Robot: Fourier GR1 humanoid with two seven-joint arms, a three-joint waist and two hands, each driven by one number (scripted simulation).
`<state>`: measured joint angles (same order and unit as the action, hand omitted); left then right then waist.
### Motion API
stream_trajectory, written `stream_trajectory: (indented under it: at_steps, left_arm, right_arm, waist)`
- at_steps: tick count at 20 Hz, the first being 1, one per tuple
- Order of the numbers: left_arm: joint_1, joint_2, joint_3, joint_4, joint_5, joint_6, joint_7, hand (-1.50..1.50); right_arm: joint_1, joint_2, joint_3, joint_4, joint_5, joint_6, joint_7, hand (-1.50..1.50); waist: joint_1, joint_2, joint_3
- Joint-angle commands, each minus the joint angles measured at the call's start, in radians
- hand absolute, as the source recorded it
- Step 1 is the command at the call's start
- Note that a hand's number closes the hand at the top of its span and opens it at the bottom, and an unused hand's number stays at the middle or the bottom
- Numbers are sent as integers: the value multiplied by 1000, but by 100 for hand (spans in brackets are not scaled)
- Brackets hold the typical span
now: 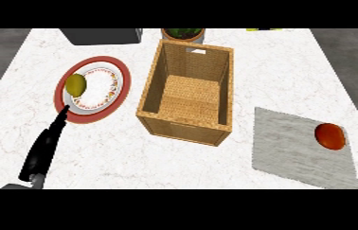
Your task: Pick the tomato from the placemat and place it in the basket
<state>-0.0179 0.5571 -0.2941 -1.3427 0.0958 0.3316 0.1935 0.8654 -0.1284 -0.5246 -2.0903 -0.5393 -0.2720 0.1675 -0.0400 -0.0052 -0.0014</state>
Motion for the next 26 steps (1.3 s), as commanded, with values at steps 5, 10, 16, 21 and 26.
stream_trajectory:
  at_steps: [5, 10, 16, 21, 26]
  left_arm:
    - [12, -21, 37, -2, -29, -62, -13, 0]
    - [-52, -56, 52, 73, -79, -64, -24, 0]
    - [-93, -72, 113, 45, -80, -137, 50, 0]
    - [-19, -64, 154, -1, -112, -177, 15, 0]
    - [51, -149, 118, -48, -191, -117, 25, 0]
  right_arm:
    - [-62, 84, 1, 93, 43, 55, -4, -150]
    - [-211, 117, 24, 255, 89, -1, -88, -150]
    - [-291, 86, -9, 258, 111, -59, -43, -150]
    - [-304, 128, 45, 293, 171, -69, -111, -150]
    - [-381, 61, -19, 363, 152, -65, -80, -150]
  waist:
    - [38, 5, 1]
    - [36, 6, 1]
    - [36, 5, 1]
    - [37, 5, 1]
    - [41, 4, 2]
